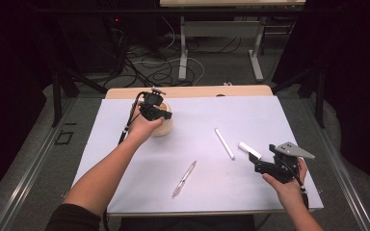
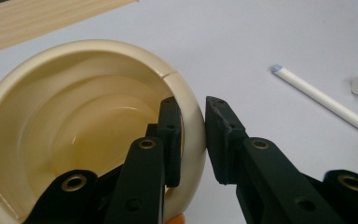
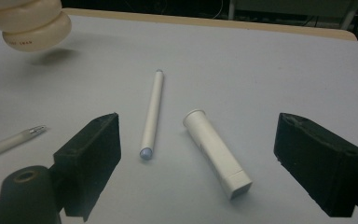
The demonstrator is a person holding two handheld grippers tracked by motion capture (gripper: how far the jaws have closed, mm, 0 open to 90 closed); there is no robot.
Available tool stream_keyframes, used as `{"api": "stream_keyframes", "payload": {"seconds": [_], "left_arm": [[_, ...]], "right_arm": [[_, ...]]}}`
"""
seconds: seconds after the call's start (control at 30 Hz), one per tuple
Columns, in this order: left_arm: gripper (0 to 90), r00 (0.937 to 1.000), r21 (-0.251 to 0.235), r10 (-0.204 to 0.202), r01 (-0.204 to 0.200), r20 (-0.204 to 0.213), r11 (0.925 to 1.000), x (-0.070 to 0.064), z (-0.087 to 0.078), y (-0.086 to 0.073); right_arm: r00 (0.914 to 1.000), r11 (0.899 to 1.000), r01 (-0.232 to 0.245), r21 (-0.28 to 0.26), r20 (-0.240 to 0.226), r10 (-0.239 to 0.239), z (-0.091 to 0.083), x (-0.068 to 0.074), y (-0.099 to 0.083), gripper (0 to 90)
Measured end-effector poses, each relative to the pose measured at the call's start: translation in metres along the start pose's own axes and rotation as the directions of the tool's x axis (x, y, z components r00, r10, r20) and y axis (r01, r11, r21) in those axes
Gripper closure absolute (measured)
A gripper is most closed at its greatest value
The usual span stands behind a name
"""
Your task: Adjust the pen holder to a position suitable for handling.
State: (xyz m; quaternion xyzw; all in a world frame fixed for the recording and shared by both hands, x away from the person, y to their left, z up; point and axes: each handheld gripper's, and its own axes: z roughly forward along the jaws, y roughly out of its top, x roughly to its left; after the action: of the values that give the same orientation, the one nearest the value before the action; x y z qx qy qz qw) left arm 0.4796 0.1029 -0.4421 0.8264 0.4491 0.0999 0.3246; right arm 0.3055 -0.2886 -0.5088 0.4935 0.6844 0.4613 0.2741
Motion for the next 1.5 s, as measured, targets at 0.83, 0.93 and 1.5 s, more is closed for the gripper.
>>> {"api": "stream_keyframes", "payload": {"seconds": [0.83, 0.93, 1.5], "left_arm": [[77.4, 0.9934, 0.045, 0.074, -0.078, 0.088, 0.9959, -0.062, 0.022, -0.001], [77.4, 0.9916, 0.045, 0.086, -0.090, 0.097, 0.9949, -0.067, 0.023, -0.001], [77.3, 0.9833, 0.073, 0.107, -0.119, 0.147, 0.9902, -0.097, 0.038, -0.001]], "right_arm": [[1.0000, 1.000, -0.002, 0.008, 0.004, 0.002, 0.000, -0.001, 0.000, 14.5], [1.0000, 1.000, -0.004, 0.009, 0.004, 0.004, 0.000, -0.001, 0.000, 14.5], [1.0000, 1.000, -0.006, 0.008, 0.003, 0.006, 0.000, -0.001, 0.000, 14.5]]}}
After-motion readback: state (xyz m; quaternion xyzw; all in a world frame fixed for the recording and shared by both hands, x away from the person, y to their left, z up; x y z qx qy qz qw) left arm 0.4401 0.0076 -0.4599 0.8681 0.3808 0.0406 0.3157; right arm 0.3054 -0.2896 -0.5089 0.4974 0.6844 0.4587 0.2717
